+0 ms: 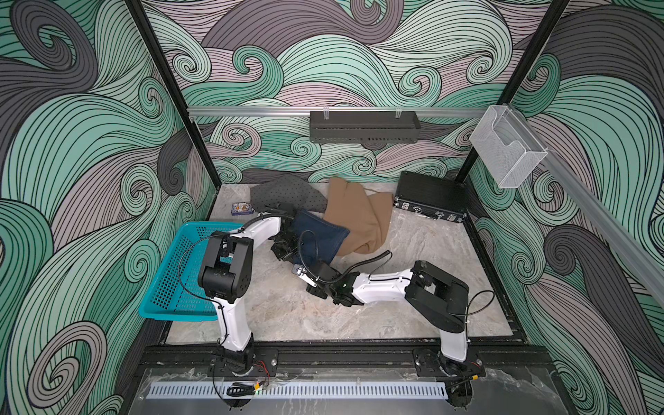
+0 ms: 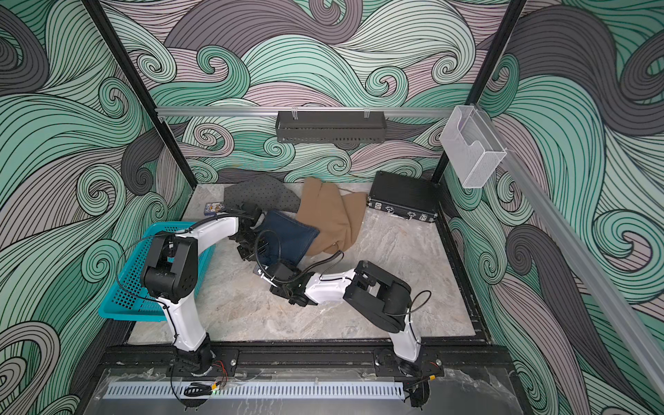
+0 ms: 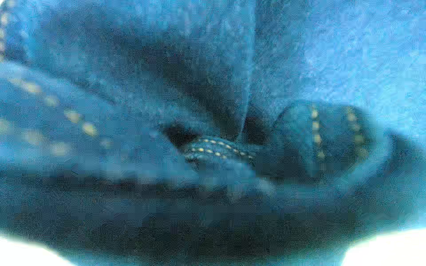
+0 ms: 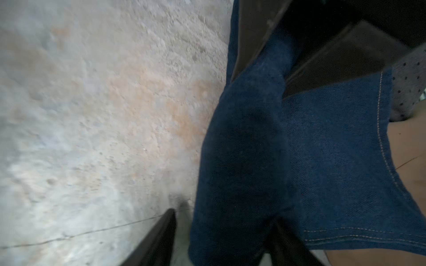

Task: Roll up the skirts
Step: Roll the skirt at the center of the board.

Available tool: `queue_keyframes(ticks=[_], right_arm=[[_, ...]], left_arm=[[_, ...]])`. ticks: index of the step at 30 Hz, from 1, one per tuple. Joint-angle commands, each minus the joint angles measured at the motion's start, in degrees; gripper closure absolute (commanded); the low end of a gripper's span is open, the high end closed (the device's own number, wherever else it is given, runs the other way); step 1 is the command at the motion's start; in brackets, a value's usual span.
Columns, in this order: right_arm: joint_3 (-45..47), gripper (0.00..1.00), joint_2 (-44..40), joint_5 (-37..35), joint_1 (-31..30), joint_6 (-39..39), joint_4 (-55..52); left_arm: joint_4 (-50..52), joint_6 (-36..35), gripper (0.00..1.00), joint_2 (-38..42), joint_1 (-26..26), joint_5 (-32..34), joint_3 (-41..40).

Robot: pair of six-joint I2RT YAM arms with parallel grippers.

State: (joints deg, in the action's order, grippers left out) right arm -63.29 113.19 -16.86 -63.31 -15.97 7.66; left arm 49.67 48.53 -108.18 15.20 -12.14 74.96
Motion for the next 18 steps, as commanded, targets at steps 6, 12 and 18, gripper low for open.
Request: queue_keyframes(ticks=[6, 12, 18], right_arm=[[-0.5, 1.0, -0.4, 13.0, 4.2, 12.0, -3.7], [-0.5, 1.0, -0.6, 31.1, 8.7, 23.7, -6.5], [1.7, 1.0, 0.4, 46.6, 12.6, 37.5, -3.1]], left_arm=[[5.4, 3.4, 1.0, 1.6, 0.5, -7.3, -5.3], [1.7, 5.5, 0.8, 6.1, 0.1, -8.6, -6.4], [0.0, 4.0, 0.36, 12.0, 0.1, -6.0, -6.6]])
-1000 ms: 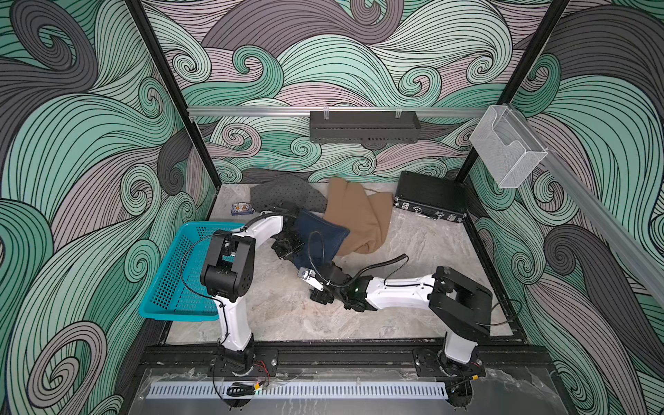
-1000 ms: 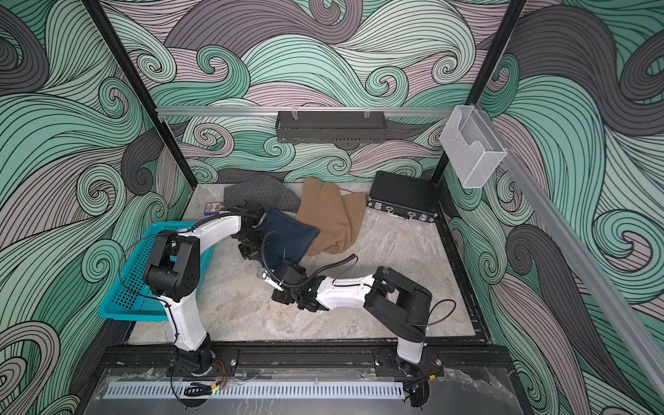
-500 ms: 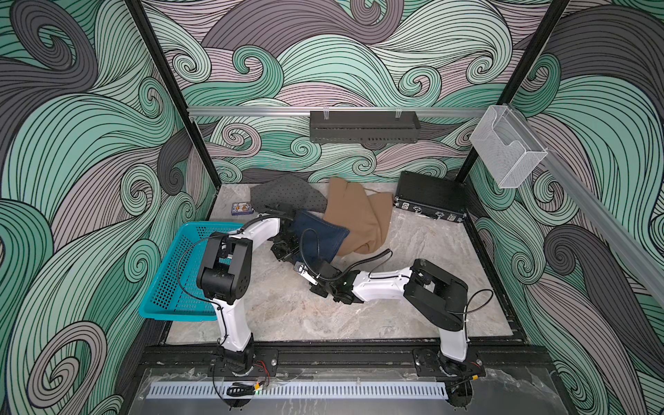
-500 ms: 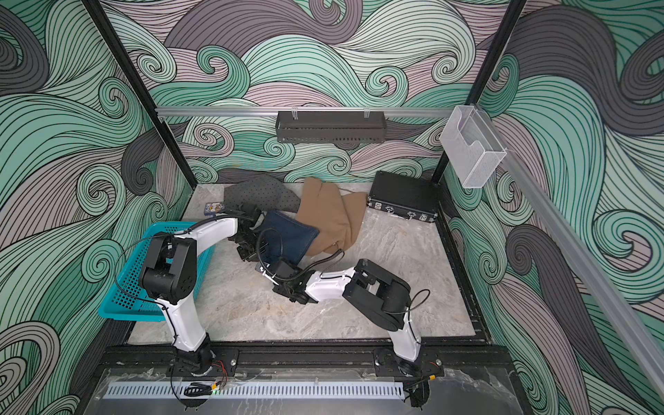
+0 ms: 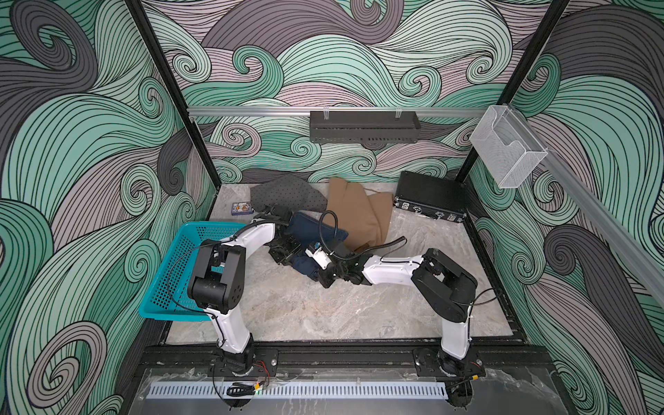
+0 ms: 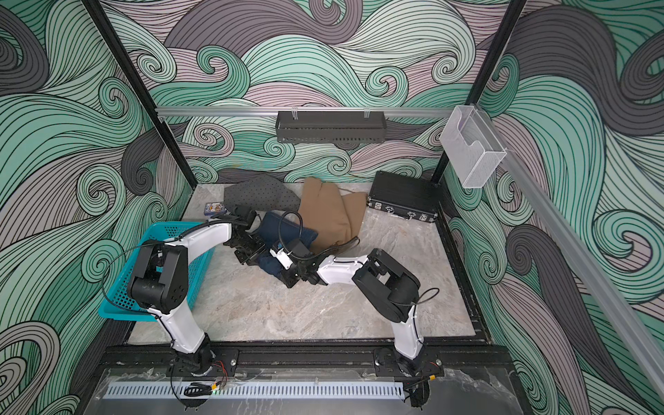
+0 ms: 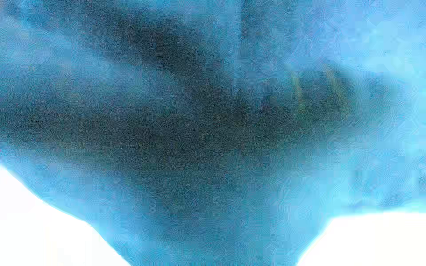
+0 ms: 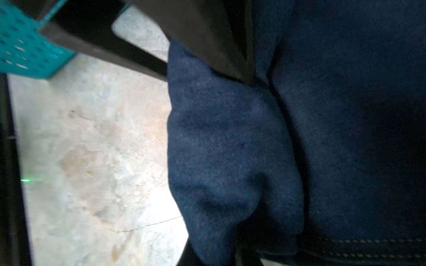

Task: Roll up the skirts
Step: Roll the skirt at the center of the board.

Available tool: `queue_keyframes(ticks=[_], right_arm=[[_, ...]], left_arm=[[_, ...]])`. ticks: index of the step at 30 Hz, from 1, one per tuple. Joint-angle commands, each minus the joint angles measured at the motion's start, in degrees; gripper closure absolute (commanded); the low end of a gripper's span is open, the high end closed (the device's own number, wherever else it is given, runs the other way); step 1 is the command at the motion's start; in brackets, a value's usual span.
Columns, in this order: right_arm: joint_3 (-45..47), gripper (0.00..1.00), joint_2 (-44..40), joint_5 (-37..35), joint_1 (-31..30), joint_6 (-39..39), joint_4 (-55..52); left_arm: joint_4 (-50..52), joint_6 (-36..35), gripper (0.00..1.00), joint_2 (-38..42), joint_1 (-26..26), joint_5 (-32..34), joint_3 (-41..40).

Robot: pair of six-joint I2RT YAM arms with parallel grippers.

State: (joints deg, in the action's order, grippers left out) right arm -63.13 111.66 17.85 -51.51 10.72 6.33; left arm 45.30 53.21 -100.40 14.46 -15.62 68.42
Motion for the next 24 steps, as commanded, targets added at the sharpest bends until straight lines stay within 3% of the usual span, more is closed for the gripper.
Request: queue_keyframes(ticks=[1, 4, 11, 18, 24], right_arm=[[1.7, 1.0, 2.3, 14.2, 1.2, 12.7, -1.2], [2.7, 1.0, 3.5, 19.3, 2.4, 19.0, 1.1], [5.5, 1.0, 6.6, 30.0, 5.3, 34.4, 11.5], [10.4, 1.0, 9.7, 35.5, 9.3, 55.6, 31.9], [11.4, 1.0, 12.8, 37.6, 9.9, 66.3, 43.2]], left_arm=[[4.0, -1.2, 0.3, 5.7, 0.8, -1.7, -0.3], [4.8, -2.1, 0.2, 9.3, 0.9, 1.2, -0.4], [4.4, -3.5, 0.19, 18.5, 1.1, 7.4, -6.2], [-8.5, -2.5, 0.17, 25.8, 1.7, 2.7, -18.7], [-21.8, 2.4, 0.15, 21.3, 1.7, -2.0, -21.7]])
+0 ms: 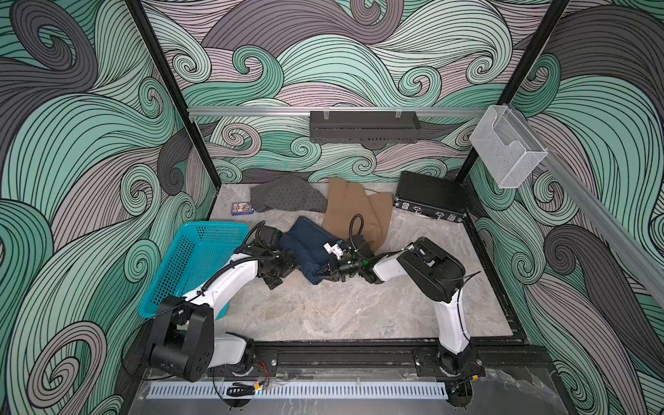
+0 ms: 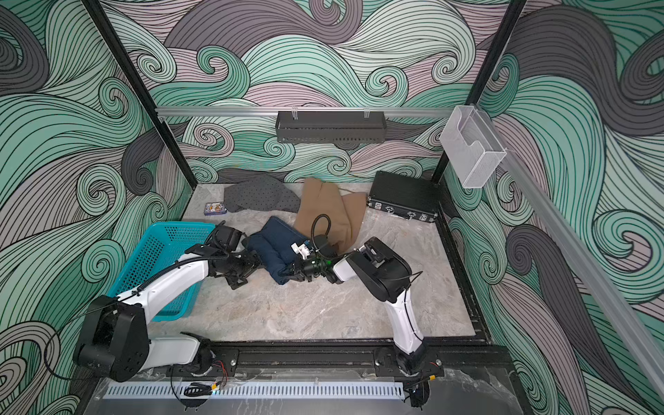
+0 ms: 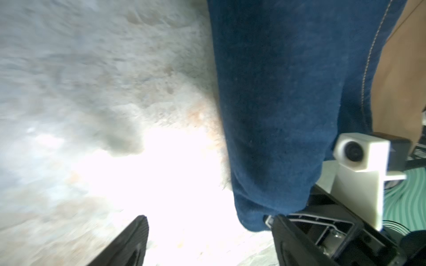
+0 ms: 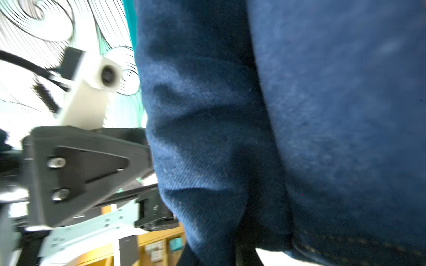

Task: Roll up the skirts
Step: Roll the skirt at the center of the board.

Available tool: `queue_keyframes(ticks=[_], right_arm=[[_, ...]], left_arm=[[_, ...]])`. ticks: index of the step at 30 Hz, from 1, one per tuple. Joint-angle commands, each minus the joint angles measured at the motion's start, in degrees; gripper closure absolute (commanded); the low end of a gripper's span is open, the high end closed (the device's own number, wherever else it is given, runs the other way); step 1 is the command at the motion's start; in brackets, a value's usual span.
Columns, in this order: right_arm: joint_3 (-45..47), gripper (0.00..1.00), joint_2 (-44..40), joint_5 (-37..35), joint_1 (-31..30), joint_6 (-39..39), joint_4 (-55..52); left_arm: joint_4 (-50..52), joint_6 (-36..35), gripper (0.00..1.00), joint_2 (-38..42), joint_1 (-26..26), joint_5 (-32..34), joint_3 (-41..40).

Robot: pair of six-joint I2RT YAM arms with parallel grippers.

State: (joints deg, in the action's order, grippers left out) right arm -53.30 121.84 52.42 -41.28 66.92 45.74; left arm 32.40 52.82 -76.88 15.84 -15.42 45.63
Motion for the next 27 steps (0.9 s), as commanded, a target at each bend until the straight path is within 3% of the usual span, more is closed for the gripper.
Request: queue_keyframes(ticks=[1, 6, 10, 12, 14, 15, 18, 22, 25, 27], right_arm=[[1.5, 1.0, 2.7, 3.1, -0.4, 10.5, 3.8], [1.2, 1.0, 2.9, 3.7, -0.3, 10.6, 2.3], [1.1, 1.0, 2.9, 3.7, -0.3, 11.6, 3.0], [1.1, 1.0, 2.7, 3.7, -0.3, 11.0, 2.2], [1.1, 1.0, 2.3, 3.4, -0.3, 10.1, 0.8], [1.1, 1.0, 2.2, 3.4, -0.4, 9.8, 0.5], [1.2, 1.0, 1.9, 3.4, -0.4, 9.1, -0.1], [1.8, 1.0, 0.9, 2.7, -0.4, 7.4, -1.1], [2.6, 0.76, -2.8, 1.1, -0.4, 0.5, -8.1], [2.5, 0.59, -7.3, -2.9, -0.4, -8.9, -19.8]], left_arm=[[-9.9, 3.3, 0.15, -3.4, 0.3, -1.7, 1.3], [-14.2, 5.2, 0.16, -9.5, 0.2, 0.1, 1.1], [-12.7, 6.9, 0.24, -13.4, 0.1, 3.5, 1.3], [-11.9, 7.5, 0.42, -13.9, 0.2, 5.9, 1.7], [-5.6, 7.7, 0.76, -15.1, 0.3, 10.3, 5.1], [-2.6, 7.2, 0.84, -16.1, 0.3, 11.8, 7.3], [6.5, 5.3, 1.0, -20.6, 0.3, 15.4, 14.3], [14.7, 2.3, 1.0, -26.6, 0.3, 17.8, 20.8], [20.8, -1.6, 1.0, -30.9, 0.3, 19.7, 25.3], [24.5, -4.3, 1.0, -32.7, 0.3, 21.2, 28.1]])
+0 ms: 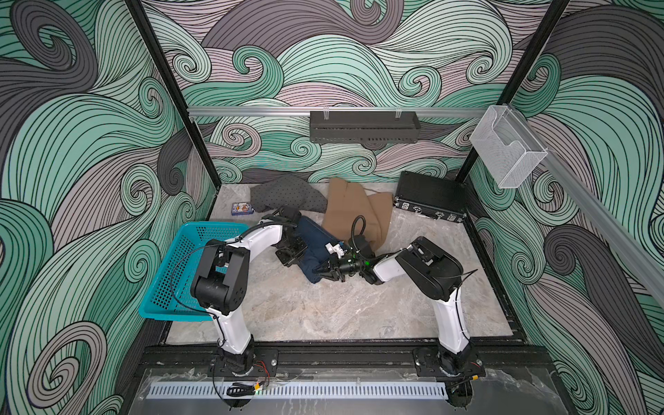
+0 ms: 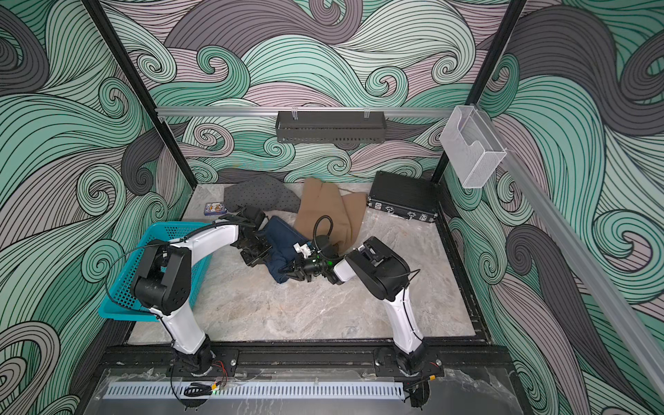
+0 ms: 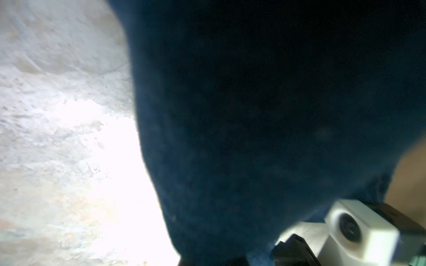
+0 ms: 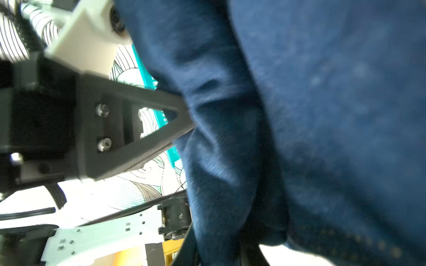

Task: Roll up the skirts
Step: Roll the skirt at the center of the board.

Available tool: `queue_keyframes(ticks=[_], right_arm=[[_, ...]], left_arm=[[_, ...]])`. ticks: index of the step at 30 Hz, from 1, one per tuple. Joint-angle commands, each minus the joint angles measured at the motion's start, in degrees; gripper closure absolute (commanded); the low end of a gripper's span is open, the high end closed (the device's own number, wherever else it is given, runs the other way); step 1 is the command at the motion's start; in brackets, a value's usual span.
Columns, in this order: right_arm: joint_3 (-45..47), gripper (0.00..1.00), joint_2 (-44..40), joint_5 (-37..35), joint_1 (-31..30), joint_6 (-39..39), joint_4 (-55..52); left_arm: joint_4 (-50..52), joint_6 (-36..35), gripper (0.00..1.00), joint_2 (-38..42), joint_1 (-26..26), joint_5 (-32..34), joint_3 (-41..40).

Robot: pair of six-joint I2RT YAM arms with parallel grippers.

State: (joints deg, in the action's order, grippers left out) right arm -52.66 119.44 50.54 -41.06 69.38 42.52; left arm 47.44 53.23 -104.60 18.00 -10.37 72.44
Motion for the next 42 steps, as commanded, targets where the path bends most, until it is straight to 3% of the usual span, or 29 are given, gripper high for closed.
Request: queue_keyframes(ticks=[1, 6, 9, 13, 19, 24, 29, 37, 42], right_arm=[[1.9, 0.54, -7.2, -3.7, -0.6, -15.4, -21.2], [2.2, 0.33, -17.6, -22.4, -1.6, -31.2, -37.6], [1.6, 0.25, -21.8, -36.5, -6.2, -40.1, -40.8], [0.9, 0.17, -23.5, -55.6, -16.0, -49.7, -37.1], [1.6, 0.14, -20.5, -69.4, -25.7, -59.8, -22.7], [1.7, 0.11, -15.6, -74.6, -29.3, -70.6, -11.3], [3.2, 0.1, -10.8, -72.6, -33.5, -80.5, 0.8], [-6.1, 0.09, -1.6, -76.8, -35.3, -82.4, -4.5], [-10.1, 0.13, 2.5, -82.3, -35.5, -85.3, -5.0]], left_arm=[[10.8, -5.9, 1.0, -5.6, -1.9, 16.4, 2.2], [18.9, -12.1, 1.0, -10.1, -1.8, 15.6, 8.8], [23.8, -15.6, 1.0, -12.4, -1.8, 14.5, 12.3], [27.5, -17.8, 1.0, -11.8, -1.2, 16.4, 13.9], [33.9, -18.7, 1.0, -10.3, 0.4, 20.2, 17.1], [36.7, -18.4, 1.0, -10.8, 1.3, 19.1, 19.3], [37.0, -18.0, 1.0, -12.8, 1.8, 16.9, 19.8], [36.8, -18.1, 1.0, -15.5, 3.2, 16.9, 19.6], [36.1, -18.1, 1.0, -17.0, 3.3, 15.1, 20.0]])
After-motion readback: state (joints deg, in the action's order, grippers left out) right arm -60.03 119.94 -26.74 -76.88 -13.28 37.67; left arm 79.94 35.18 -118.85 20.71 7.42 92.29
